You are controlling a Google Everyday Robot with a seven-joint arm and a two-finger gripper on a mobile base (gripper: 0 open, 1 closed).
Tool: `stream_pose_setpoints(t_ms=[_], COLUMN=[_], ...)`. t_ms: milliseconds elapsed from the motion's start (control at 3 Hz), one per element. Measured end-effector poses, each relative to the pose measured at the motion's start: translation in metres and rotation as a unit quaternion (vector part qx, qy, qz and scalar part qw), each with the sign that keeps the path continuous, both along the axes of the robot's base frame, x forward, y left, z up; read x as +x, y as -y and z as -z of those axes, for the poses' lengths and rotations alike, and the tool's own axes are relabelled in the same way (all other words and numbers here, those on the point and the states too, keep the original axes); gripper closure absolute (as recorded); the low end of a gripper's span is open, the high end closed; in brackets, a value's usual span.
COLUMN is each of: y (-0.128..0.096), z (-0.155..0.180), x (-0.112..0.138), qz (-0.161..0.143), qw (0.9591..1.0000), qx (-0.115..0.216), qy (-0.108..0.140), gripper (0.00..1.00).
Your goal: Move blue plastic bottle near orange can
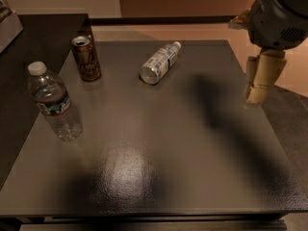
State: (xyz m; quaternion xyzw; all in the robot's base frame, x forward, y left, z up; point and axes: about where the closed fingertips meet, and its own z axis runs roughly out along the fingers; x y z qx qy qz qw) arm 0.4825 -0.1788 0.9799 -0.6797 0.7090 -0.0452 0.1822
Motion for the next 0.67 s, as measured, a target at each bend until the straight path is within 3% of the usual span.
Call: stream_pose_setpoints(t_ms=[333,667], y=[-0.028,-0.058], z=[-0.001,-0.001], x=[0.041,0.076], qz=[-0.082,-0.167], qw=[0.9964,0.9848], qx=[-0.007,-0.031], qy=[0.020,0.036], gripper=[0.00,0.00])
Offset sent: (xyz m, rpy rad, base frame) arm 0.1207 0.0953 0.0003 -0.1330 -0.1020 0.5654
